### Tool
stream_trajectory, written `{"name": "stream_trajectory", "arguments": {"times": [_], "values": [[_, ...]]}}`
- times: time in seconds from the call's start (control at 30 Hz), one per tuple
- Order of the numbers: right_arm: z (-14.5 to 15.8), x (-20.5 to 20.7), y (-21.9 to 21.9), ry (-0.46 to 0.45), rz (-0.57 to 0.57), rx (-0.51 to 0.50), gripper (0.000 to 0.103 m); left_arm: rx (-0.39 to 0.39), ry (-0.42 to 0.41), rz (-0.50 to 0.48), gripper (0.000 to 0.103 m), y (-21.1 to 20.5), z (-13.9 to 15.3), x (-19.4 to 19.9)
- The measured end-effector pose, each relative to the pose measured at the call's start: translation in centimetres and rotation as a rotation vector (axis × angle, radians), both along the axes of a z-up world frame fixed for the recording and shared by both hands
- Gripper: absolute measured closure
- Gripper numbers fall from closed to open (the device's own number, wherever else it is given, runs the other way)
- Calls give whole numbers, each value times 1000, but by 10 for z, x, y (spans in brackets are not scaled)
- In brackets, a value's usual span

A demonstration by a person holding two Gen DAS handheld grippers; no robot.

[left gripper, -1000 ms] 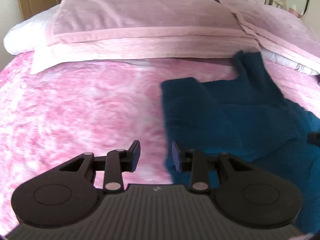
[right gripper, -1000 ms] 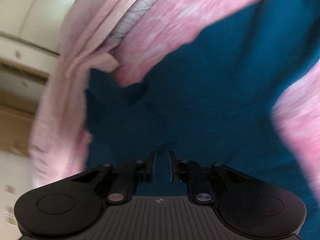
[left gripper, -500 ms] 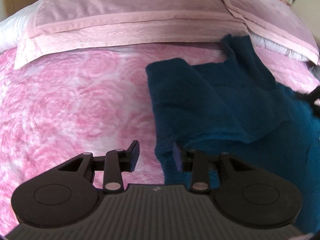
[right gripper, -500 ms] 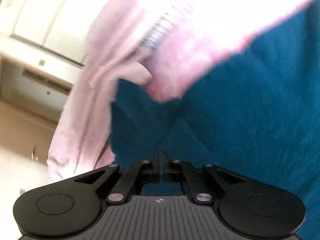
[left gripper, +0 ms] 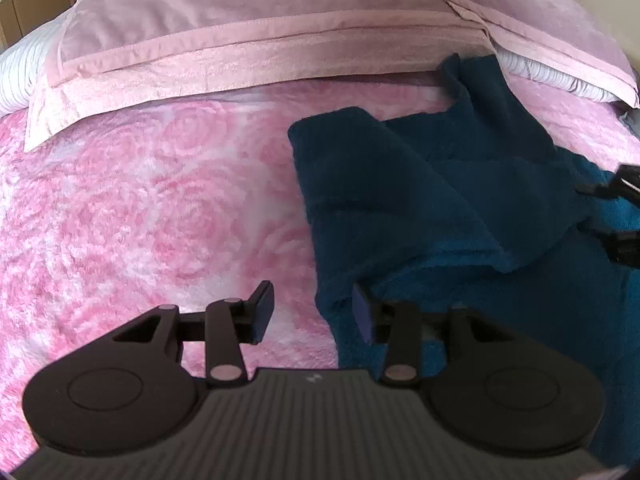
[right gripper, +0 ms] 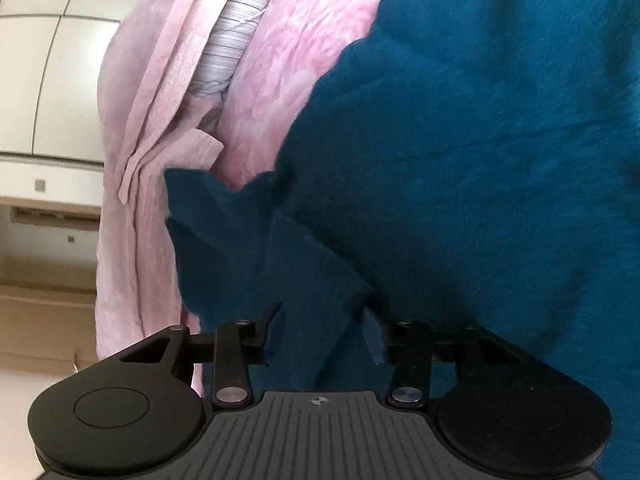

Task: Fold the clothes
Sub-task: 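Lift the hem with both grippers and fold it toward the collar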

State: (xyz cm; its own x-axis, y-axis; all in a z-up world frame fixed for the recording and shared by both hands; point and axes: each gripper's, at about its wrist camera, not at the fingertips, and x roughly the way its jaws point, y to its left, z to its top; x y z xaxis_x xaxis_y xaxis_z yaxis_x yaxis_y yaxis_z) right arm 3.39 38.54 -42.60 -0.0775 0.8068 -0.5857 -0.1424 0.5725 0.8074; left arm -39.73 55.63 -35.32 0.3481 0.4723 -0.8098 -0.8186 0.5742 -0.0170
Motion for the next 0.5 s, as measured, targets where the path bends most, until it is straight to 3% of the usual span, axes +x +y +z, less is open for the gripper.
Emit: {"name": "stream_trajectory", "arguments": {"times": [0.07,0.13,0.27,0.3,0.4,0.5], "values": [[1,1,11,-34,20,-3,96,-3,0,2,65,0,-1,0],[17,-2,15,-137,58,46,97,-6,-9,-3,65,-1,-1,2],[79,-15,-10,-460,94,150,97,-22,-29,-58,64,-4,-3,9],[84,-12,-20,-487,67,127,97,-22,-22,-75,64,-5,-6,13],[69,5,-40,-461,14,-30,97,-24,-2,-117,67,-6,-16,25],[38,21,-54,-337,-28,-106,97,-33,32,-161,79,-4,-27,36]]}}
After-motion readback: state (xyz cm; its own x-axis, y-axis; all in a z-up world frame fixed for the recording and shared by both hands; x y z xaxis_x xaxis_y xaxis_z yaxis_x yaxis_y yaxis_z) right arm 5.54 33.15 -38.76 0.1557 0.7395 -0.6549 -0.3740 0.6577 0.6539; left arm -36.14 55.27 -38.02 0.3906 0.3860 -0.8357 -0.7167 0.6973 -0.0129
